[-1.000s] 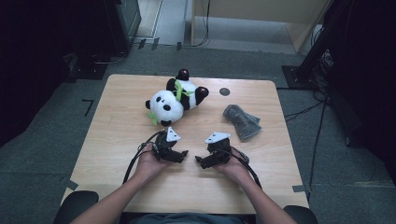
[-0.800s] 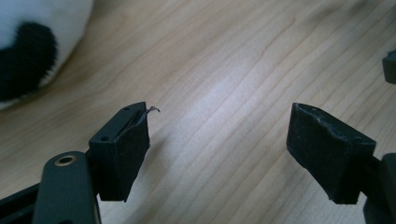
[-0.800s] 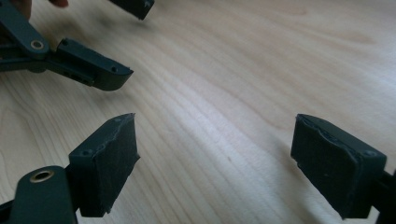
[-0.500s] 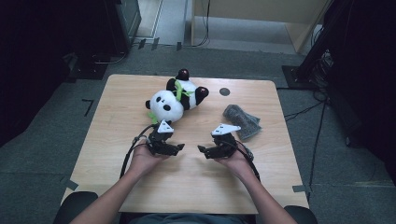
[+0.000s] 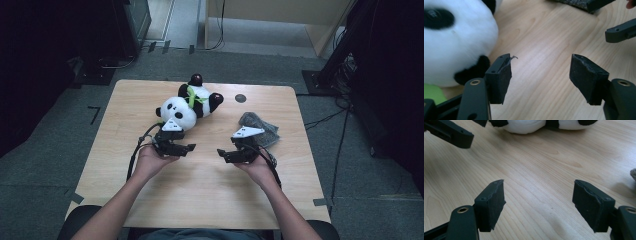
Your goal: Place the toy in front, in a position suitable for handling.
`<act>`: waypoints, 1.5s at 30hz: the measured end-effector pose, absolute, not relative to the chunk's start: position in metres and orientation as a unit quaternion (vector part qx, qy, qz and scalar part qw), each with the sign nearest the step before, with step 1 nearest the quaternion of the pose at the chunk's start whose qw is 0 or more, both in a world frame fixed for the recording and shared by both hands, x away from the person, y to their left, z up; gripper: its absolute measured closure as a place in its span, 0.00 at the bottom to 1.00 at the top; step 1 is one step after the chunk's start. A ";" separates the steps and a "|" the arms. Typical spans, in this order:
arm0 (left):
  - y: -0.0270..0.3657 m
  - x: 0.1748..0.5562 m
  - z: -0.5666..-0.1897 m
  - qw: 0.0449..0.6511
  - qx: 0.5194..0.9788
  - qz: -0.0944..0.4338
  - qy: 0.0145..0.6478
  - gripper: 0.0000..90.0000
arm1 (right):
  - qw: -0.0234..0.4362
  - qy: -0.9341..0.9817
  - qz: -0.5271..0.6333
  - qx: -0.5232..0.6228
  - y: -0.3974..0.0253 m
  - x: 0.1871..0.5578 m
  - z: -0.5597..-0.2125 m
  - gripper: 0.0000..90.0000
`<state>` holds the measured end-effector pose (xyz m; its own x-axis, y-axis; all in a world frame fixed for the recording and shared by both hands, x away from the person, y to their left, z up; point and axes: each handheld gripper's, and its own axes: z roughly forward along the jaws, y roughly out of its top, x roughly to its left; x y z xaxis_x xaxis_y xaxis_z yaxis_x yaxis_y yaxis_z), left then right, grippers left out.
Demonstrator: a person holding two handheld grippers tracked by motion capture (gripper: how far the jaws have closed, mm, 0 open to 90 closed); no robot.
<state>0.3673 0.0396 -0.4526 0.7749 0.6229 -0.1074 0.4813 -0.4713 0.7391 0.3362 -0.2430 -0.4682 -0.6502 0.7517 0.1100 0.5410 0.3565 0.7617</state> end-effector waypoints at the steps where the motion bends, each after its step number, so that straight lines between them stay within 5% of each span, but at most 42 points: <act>1: 0.041 0.370 -0.449 0.406 0.850 0.092 0.322 0.38 | 0.129 0.813 0.404 0.399 -0.244 0.336 -0.468 0.30; 23: 0.038 0.417 -0.414 0.400 0.846 0.103 0.337 0.39 | 0.072 0.836 0.379 0.390 -0.240 0.338 -0.473 0.37; 45: 0.034 0.466 -0.410 0.413 0.828 0.126 0.356 0.40 | 0.120 0.824 0.404 0.379 -0.249 0.329 -0.468 0.42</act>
<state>0.4658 0.0339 -0.4104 0.7143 0.6946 -0.0856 0.4860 -0.4043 0.7748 0.3292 -0.2494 -0.4681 -0.6832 0.7222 0.1085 0.5280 0.3858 0.7565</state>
